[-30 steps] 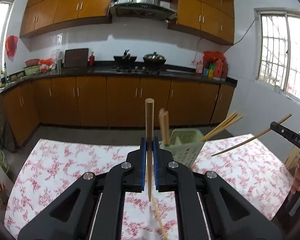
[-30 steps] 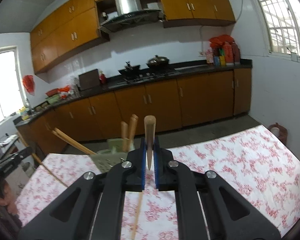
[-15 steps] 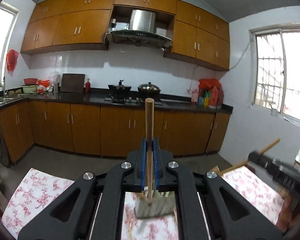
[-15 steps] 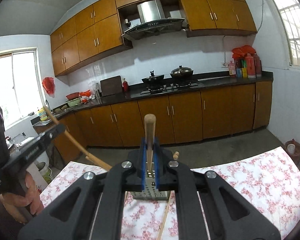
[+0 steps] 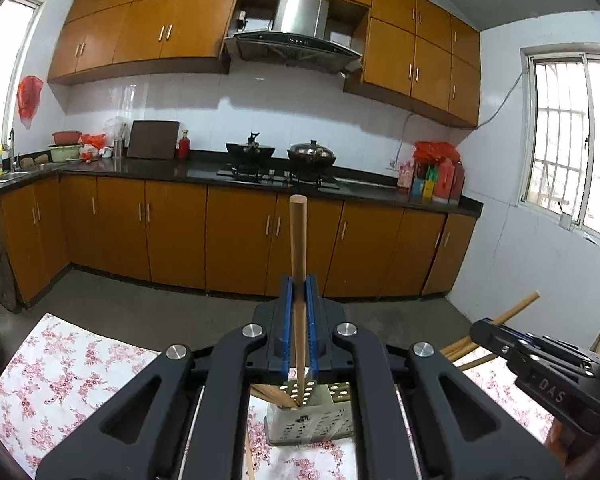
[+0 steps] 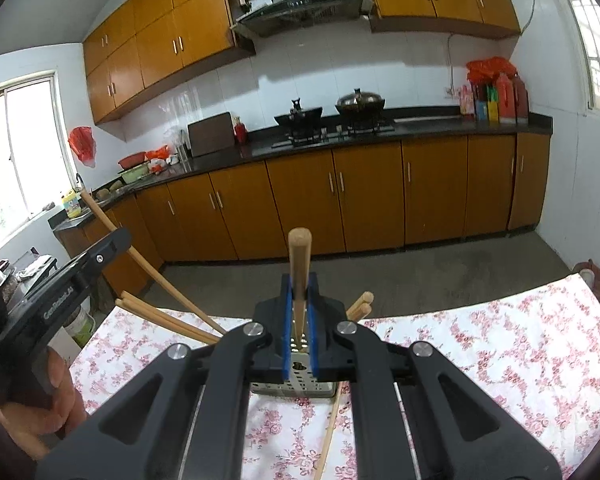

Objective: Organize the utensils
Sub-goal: 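Lower both chopsticks into the green holder and open both tools, then close the right tool on a chopstick while the left tool grasps another chopstick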

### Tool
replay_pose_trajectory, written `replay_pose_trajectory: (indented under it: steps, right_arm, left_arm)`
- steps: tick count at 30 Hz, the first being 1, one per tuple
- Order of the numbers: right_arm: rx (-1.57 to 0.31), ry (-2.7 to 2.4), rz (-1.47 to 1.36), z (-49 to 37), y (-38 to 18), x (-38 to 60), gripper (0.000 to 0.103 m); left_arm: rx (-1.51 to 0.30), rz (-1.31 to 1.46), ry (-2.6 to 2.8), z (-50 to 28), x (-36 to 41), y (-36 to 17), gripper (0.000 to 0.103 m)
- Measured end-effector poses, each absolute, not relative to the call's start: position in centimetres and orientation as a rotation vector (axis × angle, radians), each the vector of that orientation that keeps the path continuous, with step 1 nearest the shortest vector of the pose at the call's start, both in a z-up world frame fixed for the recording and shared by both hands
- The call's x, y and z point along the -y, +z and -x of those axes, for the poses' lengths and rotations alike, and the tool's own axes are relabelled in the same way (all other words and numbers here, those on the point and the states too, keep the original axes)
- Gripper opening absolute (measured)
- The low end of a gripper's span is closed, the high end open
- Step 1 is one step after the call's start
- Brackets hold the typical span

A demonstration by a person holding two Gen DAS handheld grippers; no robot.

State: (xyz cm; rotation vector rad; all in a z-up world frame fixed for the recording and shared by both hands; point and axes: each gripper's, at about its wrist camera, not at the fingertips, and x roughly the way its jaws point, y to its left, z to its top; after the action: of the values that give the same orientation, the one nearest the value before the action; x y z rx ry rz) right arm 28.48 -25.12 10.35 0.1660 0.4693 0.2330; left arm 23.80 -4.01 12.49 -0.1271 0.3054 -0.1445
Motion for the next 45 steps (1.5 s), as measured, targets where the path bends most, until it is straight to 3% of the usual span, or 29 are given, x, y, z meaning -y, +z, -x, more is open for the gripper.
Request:
replay_pose_trajectory:
  steps: [9,19,23,34,45]
  right_arm:
    - [-0.449,0.223,-0.163,-28.2,11.1,25.0,0.01]
    - [-0.402,0.171,-0.162,-21.7,10.9,27.5,0.018]
    - [-0.449,0.143,-0.149,-19.5,7.8,28.2,0.021]
    - [-0.827,0.165,-0.182,-21.6,-7.8,25.1,0.021]
    - [-0.912,0.149,-0.091,-23.1,-12.1,22.1,0.021]
  left_arm:
    - [-0.309,0.135,-0.155,-23.0,3.4,13.6,0.008]
    - [-0.32,0.152,-0.122,-18.5,0.5,14.1,0.009]
    - [-0.357,0.136,-0.102,-16.6,-1.0,12.2,0.009]
    - [-0.622,0.11,-0.056,-16.7,-2.8,1.7,0.01]
    - [-0.725,0.103,-0.069,-16.8,-2.7,-2.9,0.009]
